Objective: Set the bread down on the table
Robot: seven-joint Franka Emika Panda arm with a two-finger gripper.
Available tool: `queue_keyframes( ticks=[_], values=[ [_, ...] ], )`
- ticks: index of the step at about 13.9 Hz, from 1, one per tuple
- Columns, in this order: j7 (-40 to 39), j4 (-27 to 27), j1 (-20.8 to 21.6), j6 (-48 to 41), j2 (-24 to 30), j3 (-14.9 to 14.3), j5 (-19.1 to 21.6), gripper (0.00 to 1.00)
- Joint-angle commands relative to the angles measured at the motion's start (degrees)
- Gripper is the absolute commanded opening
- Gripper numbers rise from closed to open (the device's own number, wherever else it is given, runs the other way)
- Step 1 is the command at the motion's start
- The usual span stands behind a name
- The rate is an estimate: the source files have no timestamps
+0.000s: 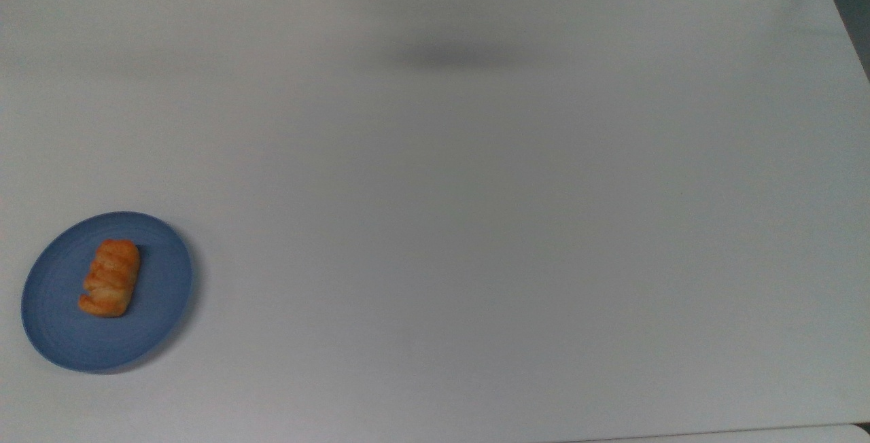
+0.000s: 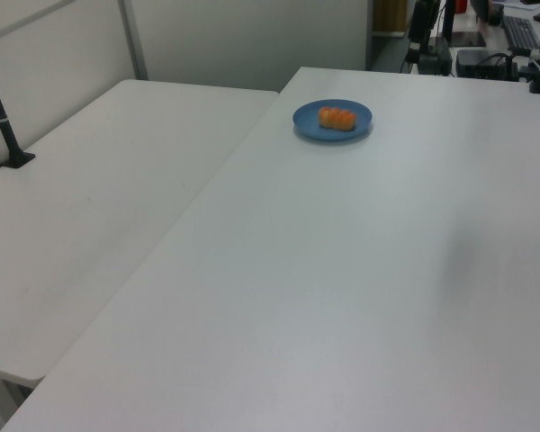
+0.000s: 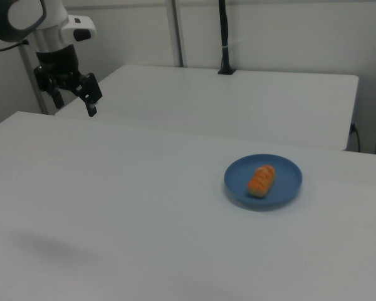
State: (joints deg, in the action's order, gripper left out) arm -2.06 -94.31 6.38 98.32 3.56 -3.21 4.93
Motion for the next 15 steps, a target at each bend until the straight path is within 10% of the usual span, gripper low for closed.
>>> queue_keyframes(
  ticks=[1, 15],
  values=[
    [-1.0, -1.6, -0.2, 0.8, 1.2, 0.1, -1.0, 1.0],
    [-5.9, -1.5, -4.6, 15.1, -4.7, -3.1, -1.4, 1.0]
  ],
)
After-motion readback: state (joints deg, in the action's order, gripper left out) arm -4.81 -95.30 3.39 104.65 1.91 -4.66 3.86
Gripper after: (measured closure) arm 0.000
